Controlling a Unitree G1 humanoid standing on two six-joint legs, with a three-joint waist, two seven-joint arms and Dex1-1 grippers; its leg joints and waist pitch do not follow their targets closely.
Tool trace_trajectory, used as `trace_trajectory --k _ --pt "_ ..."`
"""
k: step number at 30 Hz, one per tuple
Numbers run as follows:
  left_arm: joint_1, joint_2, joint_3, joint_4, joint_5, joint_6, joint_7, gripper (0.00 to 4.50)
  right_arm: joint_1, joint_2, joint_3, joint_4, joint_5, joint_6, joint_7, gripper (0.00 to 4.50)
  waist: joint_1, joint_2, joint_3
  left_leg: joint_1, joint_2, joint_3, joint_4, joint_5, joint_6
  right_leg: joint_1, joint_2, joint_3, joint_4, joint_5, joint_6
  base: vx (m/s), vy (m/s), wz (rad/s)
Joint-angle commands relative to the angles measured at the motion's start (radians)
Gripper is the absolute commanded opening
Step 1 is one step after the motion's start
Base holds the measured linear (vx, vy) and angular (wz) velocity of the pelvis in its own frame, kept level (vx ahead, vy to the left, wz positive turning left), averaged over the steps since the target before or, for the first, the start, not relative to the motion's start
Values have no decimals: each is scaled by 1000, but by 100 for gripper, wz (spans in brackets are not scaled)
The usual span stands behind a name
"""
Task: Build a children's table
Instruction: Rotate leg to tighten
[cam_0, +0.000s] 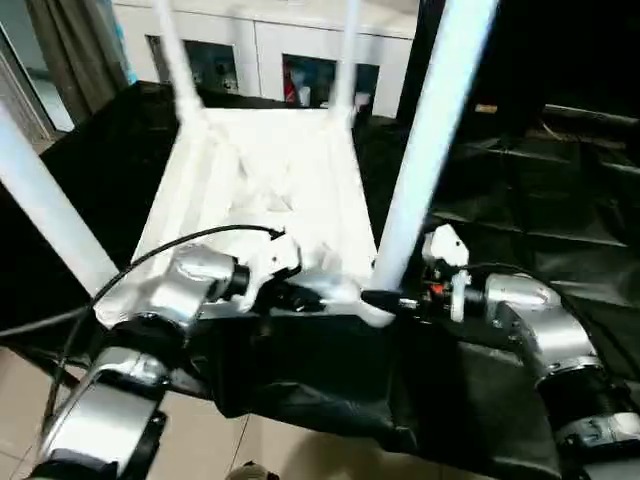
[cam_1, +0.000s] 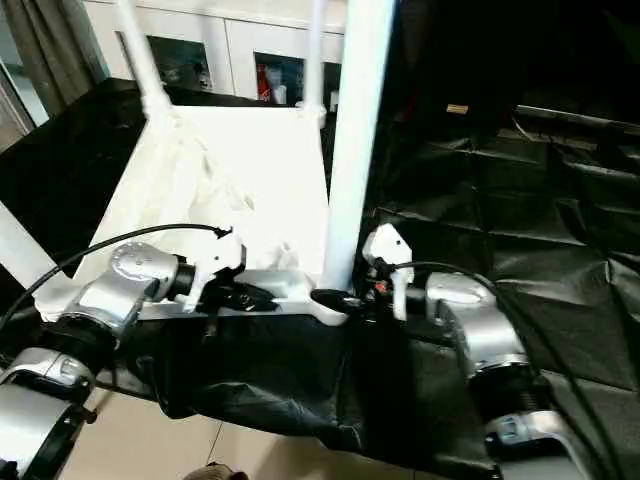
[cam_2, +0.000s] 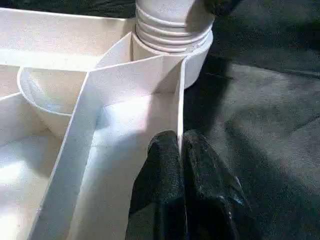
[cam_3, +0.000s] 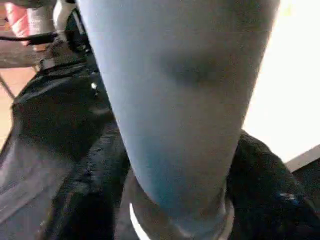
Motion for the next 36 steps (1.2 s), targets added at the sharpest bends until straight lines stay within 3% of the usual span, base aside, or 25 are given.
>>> trace_trajectory --k 1,8,13,15,16,18,19,20,21,22,23,24,26,27,28,33,36 --pt "7 -10 5 -26 -42 12 -11 0 25 1 45 -6 5 16 51 257 4 -14 -66 21 102 -42 -61 -69 113 42 -117 68 -50 38 -260 0 0 0" --pt "14 -10 12 -42 -42 27 -15 0 29 5 54 -8 12 30 70 207 4 -15 -65 20 101 -42 -60 -72 111 40 -115 67 -51 14 -258 0 0 0" --pt "-7 -37 19 4 1 8 116 0 36 43 33 18 -15 40 -37 202 6 -15 -65 19 101 -42 -59 -70 113 40 -117 68 -52 17 -256 0 0 0" --pt "-56 -78 29 90 49 8 300 0 22 108 -3 94 -54 30 -220 201 -1 -16 -57 26 98 -44 -66 -149 67 32 -120 71 -72 -117 -241 0 0 0" --pt "-59 -81 31 94 49 9 311 0 21 112 -6 99 -56 30 -233 200 -4 -15 -53 28 97 -44 -68 -177 49 29 -121 72 -79 -167 -235 -54 -3 1" --pt "-95 -130 54 136 49 26 429 0 9 172 -39 154 -70 35 -382 200 -9 -14 -46 34 98 -52 -74 -261 -6 31 -129 74 -102 -359 -188 -55 1 -1" --pt "-103 -144 56 144 50 31 457 0 7 189 -50 165 -68 41 -418 199 -11 -14 -42 36 100 -54 -78 -281 -15 28 -127 74 -105 -389 -179 0 0 0" --pt "-118 -170 59 158 55 38 511 0 0 223 -70 186 -62 53 -488 199 -18 -9 -34 43 100 -60 -85 -351 -37 23 -124 70 -115 -472 -156 0 0 0" --pt "-127 -187 60 167 58 42 545 0 -4 245 -83 199 -59 59 -531 199 -21 -11 -36 56 99 -66 -85 -404 -56 21 -131 68 -125 -546 -131 0 0 0" --pt "-136 -202 61 176 61 47 576 0 -10 264 -94 211 -58 62 -571 199 -22 -11 -38 59 99 -68 -85 -415 -62 20 -133 69 -128 -559 -124 0 0 0" --pt "-138 -205 61 178 62 47 581 0 -12 268 -95 214 -58 62 -578 199 -23 -11 -40 56 100 -69 -88 -409 -63 22 -134 71 -130 -545 -118 0 0 0" --pt "-155 -232 64 203 66 46 635 0 -29 303 -109 244 -69 57 -660 199 -24 1 -40 53 102 -69 -93 -405 -64 21 -131 74 -129 -502 -119 0 0 0" --pt "-172 -255 68 229 69 39 675 0 -47 327 -107 273 -94 40 -710 199 -29 -2 -43 56 100 -68 -96 -422 -76 21 -125 71 -124 -450 -129 0 0 0" --pt "-177 -263 68 237 69 35 681 0 -55 335 -103 283 -101 21 -710 199 -30 5 -44 54 101 -71 -99 -423 -83 23 -126 72 -119 -407 -141 0 0 0" --pt "-180 -268 65 241 71 29 676 0 -60 342 -102 288 -101 4 -699 234 -32 3 -44 54 101 -68 -100 -425 -82 23 -124 72 -120 -390 -144 0 0 0" --pt "-167 -261 45 231 71 -7 590 0 -70 337 -99 276 -82 -19 -627 290 -28 -1 -50 43 102 -60 -98 -342 -39 33 -128 78 -106 -240 -184 0 0 0" --pt "-145 -236 34 210 59 -33 498 0 -60 301 -73 241 -79 -20 -535 309 -23 -5 -50 36 98 -57 -90 -310 -5 38 -135 78 -112 -291 -180 0 0 0"
